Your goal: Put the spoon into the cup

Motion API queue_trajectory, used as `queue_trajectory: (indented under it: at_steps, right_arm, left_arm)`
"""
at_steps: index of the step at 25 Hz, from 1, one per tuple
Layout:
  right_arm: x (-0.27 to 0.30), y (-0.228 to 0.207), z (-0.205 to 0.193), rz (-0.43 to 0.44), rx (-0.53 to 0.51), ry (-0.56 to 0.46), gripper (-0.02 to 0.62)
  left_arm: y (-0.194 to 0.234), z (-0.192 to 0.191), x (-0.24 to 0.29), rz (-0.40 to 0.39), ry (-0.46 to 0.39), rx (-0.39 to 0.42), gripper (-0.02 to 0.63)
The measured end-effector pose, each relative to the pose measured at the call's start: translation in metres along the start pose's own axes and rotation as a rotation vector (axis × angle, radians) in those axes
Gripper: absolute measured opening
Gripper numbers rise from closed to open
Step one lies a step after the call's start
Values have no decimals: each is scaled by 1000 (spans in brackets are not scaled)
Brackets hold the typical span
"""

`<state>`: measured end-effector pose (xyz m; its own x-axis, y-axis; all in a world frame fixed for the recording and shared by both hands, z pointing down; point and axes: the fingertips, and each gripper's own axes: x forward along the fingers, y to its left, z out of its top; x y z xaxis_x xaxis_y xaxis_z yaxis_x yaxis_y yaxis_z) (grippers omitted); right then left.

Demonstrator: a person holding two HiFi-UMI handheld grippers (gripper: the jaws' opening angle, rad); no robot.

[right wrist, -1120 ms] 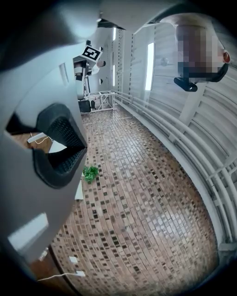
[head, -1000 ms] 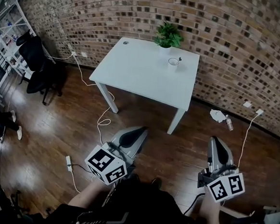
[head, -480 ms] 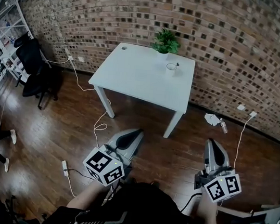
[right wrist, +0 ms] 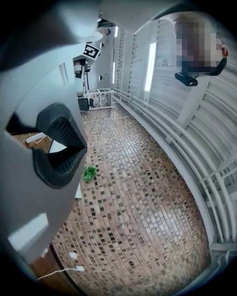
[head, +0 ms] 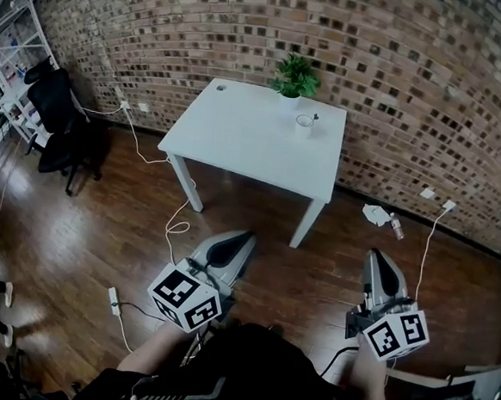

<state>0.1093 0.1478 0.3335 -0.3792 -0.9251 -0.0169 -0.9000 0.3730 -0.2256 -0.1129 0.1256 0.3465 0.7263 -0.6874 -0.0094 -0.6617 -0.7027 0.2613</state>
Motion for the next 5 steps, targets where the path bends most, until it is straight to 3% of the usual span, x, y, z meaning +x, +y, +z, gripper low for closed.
queue_trajectory:
  at_steps: [5]
  right_arm:
    - [1, -3, 5, 1, 0, -1, 6]
  left_arm:
    - [-2, 3, 4, 1, 4, -1, -8]
